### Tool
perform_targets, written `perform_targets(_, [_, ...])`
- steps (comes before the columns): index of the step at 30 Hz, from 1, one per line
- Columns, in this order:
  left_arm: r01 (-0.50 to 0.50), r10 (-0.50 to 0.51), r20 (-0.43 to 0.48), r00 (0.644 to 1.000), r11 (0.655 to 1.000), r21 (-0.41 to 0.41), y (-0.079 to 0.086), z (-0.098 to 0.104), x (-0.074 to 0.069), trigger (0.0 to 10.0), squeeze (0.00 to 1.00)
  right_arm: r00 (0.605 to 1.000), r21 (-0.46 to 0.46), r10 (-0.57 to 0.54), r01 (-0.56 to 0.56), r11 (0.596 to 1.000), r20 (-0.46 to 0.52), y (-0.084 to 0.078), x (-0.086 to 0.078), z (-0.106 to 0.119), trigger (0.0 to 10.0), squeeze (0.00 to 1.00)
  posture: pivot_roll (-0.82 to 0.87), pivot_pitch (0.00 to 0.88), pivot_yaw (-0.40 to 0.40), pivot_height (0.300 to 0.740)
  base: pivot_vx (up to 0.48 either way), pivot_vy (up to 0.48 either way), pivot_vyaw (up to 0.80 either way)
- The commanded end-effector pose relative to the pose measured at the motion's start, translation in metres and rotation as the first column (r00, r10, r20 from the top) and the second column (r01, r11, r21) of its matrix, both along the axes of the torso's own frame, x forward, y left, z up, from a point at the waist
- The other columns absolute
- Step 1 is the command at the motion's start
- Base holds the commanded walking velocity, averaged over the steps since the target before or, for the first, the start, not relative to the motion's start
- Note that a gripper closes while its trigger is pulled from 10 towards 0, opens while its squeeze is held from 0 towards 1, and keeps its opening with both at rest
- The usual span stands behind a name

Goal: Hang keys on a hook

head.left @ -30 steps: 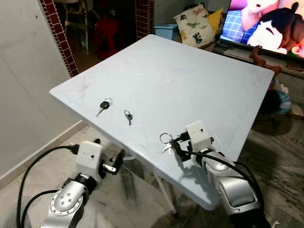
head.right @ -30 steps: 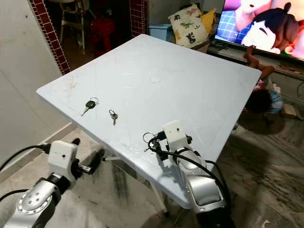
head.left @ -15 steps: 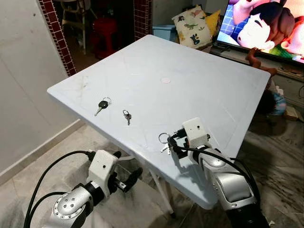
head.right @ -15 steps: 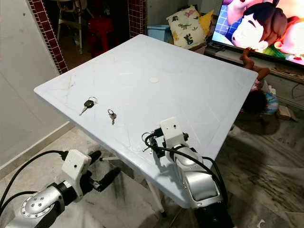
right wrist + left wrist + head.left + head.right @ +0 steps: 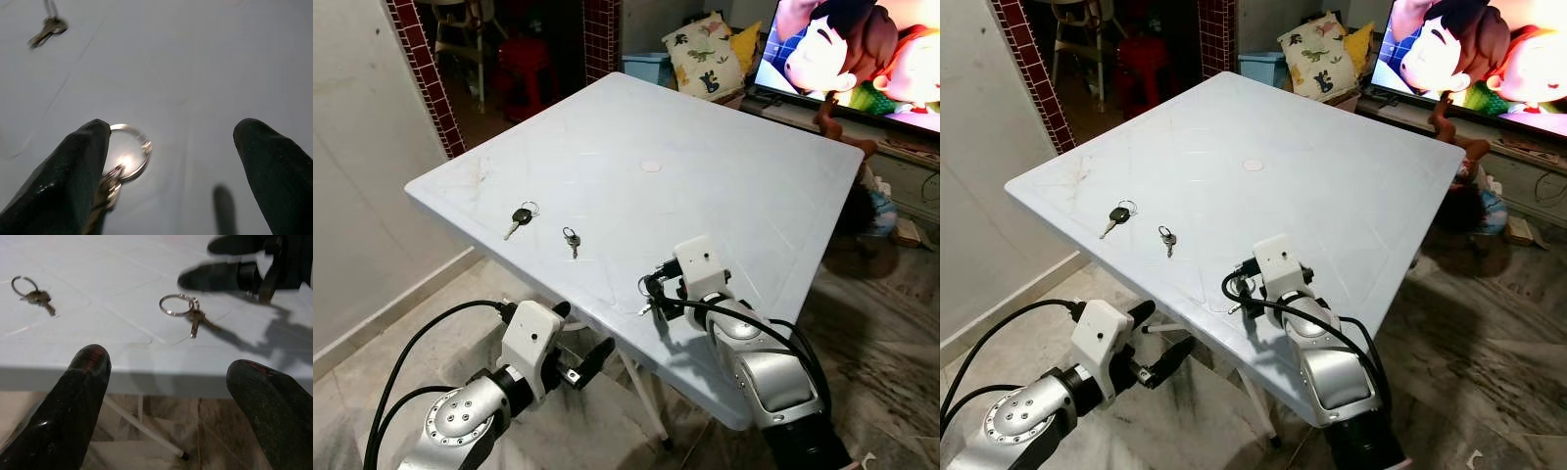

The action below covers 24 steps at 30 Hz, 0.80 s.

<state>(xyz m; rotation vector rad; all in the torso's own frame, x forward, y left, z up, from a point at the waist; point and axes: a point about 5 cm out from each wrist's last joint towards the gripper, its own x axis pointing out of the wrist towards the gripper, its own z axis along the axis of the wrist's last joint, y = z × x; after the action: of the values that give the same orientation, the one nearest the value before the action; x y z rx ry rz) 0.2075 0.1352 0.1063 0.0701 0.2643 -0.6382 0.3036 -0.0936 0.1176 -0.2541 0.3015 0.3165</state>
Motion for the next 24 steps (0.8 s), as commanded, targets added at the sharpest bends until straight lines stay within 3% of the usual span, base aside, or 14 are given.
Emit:
perform_targets(1, [-0.008,0.008,0.015,1.0,1.0,0.017,0.003,0.003,0.0,10.0,0.0,0.991,-0.045,-0.041,0.047,0.998,0.126,-0.008,0.006,0.016,10.0,0.0,0.11,0.025,-0.031,0.74,0.0,0.0,0.0])
perform_targets(4, [-0.014,0.013,0.017,1.0,1.0,0.018,0.003,0.003,0.0,10.0,0.0,0.987,-0.03,-0.054,0.06,0.998,0.154,-0.009,0.008,0.022,10.0,0.0,0.11,0.025,-0.031,0.74,0.0,0.0,0.0])
perform_targets(5, [-0.016,0.016,0.017,1.0,1.0,0.013,0.001,0.004,0.0,10.0,0.0,0.987,0.026,-0.073,0.07,0.997,0.144,-0.008,0.008,0.027,10.0,0.0,0.11,0.026,-0.029,0.74,0.0,0.0,0.0])
perform_targets(10, [-0.012,0.012,0.013,1.0,1.0,0.012,0.0,0.005,-0.002,10.0,0.0,0.993,0.064,-0.066,0.06,0.996,0.099,-0.007,0.002,0.028,10.0,0.0,0.11,0.026,-0.031,0.74,0.0,0.0,0.0])
perform_targets(12, [-0.005,0.005,0.002,1.0,1.0,0.008,0.001,0.004,-0.004,10.0,0.0,1.0,0.087,-0.005,0.002,0.996,0.024,-0.001,-0.011,0.023,10.0,0.0,0.11,0.026,-0.034,0.74,0.0,0.0,0.0])
perform_targets(17, [0.006,-0.006,-0.004,1.0,1.0,0.011,-0.001,0.002,-0.006,10.0,0.0,1.0,0.073,0.02,-0.019,0.997,-0.017,-0.001,-0.023,0.011,10.0,0.0,0.11,0.021,-0.034,0.74,0.0,0.0,0.0])
perform_targets(24, [0.017,-0.017,-0.003,1.0,1.0,0.014,-0.004,0.001,-0.007,10.0,0.0,0.995,0.092,-0.002,0.01,0.996,-0.096,0.002,-0.023,-0.007,10.0,0.0,0.12,0.015,-0.031,0.74,0.0,0.0,0.0])
